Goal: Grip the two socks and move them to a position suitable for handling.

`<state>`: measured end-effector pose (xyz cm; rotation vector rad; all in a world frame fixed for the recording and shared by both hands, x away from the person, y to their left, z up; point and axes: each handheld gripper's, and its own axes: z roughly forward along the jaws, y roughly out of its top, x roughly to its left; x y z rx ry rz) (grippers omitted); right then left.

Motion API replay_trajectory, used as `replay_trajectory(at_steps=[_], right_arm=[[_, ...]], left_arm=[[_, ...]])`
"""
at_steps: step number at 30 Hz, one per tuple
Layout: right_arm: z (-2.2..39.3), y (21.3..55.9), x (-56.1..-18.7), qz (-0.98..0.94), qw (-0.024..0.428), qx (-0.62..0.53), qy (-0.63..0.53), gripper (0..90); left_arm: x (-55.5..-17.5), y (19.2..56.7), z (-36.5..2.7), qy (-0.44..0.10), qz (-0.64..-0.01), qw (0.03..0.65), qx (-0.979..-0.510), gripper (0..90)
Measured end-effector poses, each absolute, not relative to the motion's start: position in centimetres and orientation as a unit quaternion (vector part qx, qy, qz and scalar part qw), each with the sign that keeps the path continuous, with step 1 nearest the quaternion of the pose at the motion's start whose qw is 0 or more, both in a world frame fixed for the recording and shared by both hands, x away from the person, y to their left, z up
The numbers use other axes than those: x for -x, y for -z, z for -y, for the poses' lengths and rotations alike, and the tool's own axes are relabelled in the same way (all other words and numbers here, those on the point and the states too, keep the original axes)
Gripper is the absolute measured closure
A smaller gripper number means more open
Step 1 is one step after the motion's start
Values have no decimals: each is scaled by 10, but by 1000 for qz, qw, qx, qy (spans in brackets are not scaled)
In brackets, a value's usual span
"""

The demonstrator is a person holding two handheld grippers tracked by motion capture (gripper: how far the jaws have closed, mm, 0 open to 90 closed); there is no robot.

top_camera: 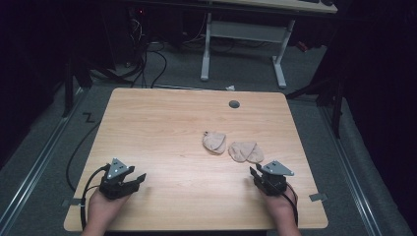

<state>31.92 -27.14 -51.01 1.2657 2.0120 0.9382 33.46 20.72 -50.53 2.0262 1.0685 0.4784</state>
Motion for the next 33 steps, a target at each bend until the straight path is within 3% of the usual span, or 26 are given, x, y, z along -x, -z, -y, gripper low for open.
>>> replay_trajectory(at_steps=[5,9,13,19,33], right_arm=[[267,507,-325,-760,284,-461,-358,846],[268,502,-335,-755,287,-468,-359,896],[276,497,-359,-747,287,-482,-358,899],[283,501,-381,-746,282,-495,-344,898],[278,515,-391,-764,266,-495,-319,895]], left_arm=[[-330,500,-207,-199,-415,392,-796,516],[-328,496,-206,-204,-412,401,-793,518],[-325,494,-203,-202,-409,409,-790,480],[-324,499,-202,-204,-399,396,-801,504],[-326,508,-204,-191,-401,390,-806,507]])
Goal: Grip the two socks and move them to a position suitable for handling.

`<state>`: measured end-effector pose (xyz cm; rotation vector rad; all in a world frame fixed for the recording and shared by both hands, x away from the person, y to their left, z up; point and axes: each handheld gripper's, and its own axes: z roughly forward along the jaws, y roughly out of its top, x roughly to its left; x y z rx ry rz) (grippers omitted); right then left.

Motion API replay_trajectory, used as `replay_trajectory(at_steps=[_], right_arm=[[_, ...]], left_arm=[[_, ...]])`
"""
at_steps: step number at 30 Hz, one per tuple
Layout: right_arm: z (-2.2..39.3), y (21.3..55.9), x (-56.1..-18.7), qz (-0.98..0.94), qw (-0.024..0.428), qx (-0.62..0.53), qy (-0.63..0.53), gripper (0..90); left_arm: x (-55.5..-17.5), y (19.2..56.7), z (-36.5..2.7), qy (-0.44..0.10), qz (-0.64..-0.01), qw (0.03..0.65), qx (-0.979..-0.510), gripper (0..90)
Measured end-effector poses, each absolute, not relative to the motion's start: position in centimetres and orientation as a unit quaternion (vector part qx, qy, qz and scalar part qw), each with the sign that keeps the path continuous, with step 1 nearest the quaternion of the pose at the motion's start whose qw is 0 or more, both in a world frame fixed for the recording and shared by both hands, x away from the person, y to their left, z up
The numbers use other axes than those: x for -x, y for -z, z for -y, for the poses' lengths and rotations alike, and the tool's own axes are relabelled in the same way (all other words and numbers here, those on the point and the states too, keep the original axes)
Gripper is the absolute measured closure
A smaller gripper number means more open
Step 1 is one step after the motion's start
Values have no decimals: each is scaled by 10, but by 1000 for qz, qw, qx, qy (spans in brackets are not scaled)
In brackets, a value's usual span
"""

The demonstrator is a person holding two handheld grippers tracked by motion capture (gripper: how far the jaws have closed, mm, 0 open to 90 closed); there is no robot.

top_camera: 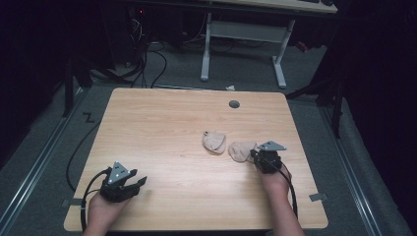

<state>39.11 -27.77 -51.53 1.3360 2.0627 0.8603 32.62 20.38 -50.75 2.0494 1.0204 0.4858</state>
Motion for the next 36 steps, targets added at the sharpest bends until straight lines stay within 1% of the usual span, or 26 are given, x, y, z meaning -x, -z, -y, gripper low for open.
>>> replay_trajectory(at_steps=[1,5,15,19,25,28,30,34,36], right_arm=[[277,518,-392,-766,263,-496,-314,895],[281,519,-392,-760,265,-504,-311,895],[286,525,-391,-765,257,-511,-296,895],[283,525,-385,-772,253,-502,-296,895],[270,525,-368,-790,235,-476,-306,893],[256,525,-355,-800,218,-461,-316,890],[253,525,-353,-803,216,-456,-318,889],[231,524,-339,-823,204,-420,-323,887],[227,524,-337,-826,199,-416,-324,885]], left_arm=[[-327,508,-204,-192,-404,388,-806,489],[-327,508,-204,-195,-407,389,-803,474],[-326,508,-202,-191,-403,390,-805,469],[-326,508,-201,-188,-402,393,-805,469],[-325,507,-198,-187,-399,394,-807,467],[-325,507,-196,-183,-395,395,-809,465],[-325,507,-196,-182,-394,393,-810,464],[-325,507,-194,-183,-390,392,-813,462],[-325,507,-194,-182,-390,392,-813,461]])
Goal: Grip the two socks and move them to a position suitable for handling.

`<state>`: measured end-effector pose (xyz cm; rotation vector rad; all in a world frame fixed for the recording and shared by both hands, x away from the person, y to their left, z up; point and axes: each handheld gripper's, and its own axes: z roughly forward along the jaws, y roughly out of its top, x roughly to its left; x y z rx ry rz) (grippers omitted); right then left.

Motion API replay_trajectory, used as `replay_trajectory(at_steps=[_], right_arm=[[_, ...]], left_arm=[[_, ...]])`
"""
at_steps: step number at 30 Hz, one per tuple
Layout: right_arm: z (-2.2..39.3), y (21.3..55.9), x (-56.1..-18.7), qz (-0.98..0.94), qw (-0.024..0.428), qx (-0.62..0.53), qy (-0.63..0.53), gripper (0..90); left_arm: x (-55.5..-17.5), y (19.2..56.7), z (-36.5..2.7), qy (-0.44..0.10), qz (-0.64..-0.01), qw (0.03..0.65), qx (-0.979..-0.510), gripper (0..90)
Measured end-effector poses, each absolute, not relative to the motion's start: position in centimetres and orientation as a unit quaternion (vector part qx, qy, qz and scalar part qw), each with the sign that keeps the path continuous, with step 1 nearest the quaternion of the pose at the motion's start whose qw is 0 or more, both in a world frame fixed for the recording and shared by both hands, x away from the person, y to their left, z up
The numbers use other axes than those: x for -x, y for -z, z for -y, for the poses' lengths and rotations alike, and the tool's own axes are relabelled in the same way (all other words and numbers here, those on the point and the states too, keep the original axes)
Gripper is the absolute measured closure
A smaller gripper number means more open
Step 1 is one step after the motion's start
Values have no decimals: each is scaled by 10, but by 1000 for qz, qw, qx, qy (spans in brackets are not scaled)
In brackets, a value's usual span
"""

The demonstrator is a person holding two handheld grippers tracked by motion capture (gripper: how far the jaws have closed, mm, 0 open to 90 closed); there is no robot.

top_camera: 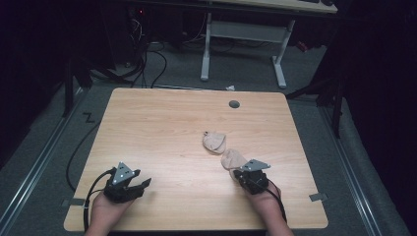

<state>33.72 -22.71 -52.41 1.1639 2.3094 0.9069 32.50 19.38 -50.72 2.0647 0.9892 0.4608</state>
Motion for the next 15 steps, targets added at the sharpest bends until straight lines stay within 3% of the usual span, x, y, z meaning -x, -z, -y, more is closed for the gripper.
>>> replay_trajectory(at_steps=[5,8,15], right_arm=[[222,513,-332,-819,197,-409,-351,861],[236,499,-342,-790,254,-429,-357,865],[246,509,-358,-787,246,-453,-340,875]], left_arm=[[-325,507,-194,-180,-389,394,-813,459],[-325,507,-192,-179,-392,393,-812,467],[-325,506,-190,-172,-397,399,-808,470]])
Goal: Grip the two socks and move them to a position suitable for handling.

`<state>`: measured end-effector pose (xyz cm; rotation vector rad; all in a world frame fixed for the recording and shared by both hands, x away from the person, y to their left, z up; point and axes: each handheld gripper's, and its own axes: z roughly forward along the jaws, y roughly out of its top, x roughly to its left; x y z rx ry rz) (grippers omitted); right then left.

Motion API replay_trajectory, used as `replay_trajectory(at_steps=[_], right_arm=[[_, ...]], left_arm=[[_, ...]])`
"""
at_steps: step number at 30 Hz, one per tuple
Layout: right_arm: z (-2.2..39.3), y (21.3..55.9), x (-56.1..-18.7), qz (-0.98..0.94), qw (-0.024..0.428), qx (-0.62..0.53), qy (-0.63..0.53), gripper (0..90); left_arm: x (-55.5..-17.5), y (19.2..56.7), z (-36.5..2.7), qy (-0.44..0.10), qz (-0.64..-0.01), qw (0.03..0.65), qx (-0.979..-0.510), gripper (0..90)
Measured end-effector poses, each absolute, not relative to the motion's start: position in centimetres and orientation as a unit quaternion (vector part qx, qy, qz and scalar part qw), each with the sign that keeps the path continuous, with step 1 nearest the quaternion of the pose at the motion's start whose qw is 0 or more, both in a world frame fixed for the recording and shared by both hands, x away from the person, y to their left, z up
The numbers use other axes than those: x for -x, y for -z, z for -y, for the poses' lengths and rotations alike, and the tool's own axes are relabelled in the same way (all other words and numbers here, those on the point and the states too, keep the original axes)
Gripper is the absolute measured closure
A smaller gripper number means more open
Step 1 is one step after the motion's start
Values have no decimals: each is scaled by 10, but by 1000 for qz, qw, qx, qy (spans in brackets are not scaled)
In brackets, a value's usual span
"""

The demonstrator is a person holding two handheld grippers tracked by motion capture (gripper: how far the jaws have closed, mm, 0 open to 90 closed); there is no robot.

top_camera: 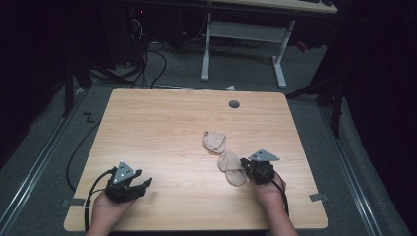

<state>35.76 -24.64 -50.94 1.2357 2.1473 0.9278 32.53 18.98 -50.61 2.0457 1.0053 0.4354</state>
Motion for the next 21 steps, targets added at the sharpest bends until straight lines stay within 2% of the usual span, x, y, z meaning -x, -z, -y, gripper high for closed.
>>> replay_trajectory(at_steps=[7,15,21], right_arm=[[232,523,-351,-819,229,-425,-310,878],[214,522,-336,-835,209,-396,-319,877],[202,522,-332,-841,193,-386,-326,876]], left_arm=[[-322,505,-182,-168,-395,402,-809,489],[-315,503,-169,-166,-376,400,-819,492],[-311,502,-159,-159,-369,407,-820,531]])
